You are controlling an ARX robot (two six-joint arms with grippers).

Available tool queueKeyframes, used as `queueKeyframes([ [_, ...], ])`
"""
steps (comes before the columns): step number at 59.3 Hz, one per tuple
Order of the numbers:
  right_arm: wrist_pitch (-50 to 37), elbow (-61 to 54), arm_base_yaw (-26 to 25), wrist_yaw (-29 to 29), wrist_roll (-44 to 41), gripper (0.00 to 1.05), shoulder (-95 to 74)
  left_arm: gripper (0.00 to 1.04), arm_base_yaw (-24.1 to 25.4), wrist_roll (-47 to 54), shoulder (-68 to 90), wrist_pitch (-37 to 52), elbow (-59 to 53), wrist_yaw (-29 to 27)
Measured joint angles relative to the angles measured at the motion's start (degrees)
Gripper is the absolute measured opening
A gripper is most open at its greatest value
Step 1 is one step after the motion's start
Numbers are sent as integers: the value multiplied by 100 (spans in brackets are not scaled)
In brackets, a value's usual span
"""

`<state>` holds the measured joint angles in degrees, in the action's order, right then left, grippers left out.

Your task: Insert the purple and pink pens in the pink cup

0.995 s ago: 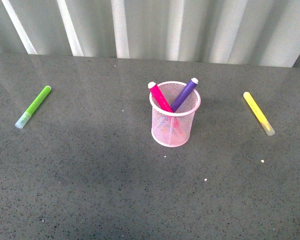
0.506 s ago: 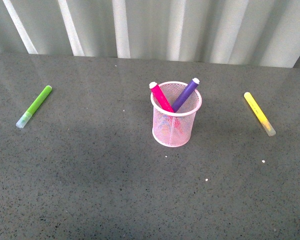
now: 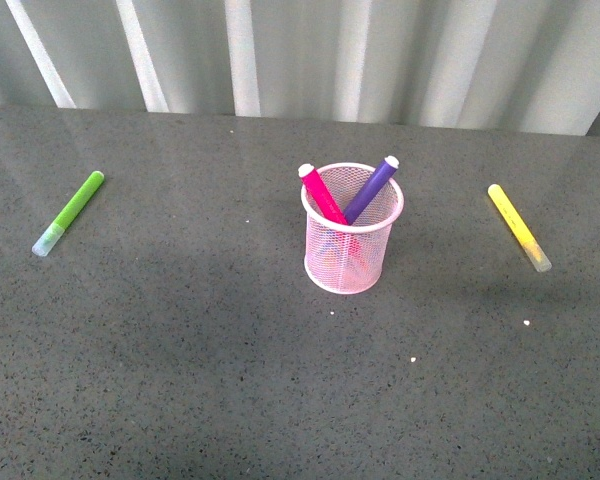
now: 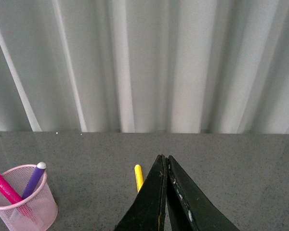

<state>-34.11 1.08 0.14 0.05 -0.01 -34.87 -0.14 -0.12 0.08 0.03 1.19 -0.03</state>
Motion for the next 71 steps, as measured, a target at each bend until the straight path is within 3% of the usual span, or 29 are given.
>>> queueKeyframes([
  [31,1482,-9,-2,0,0,3,1574,98,0,0,0,0,0,0],
  [63,2376,-9,-2,2,2,3,2476,98,0,0,0,0,0,0],
  [71,3364,-9,-2,4,4,3,3285,98,0,0,2,0,0,-4],
])
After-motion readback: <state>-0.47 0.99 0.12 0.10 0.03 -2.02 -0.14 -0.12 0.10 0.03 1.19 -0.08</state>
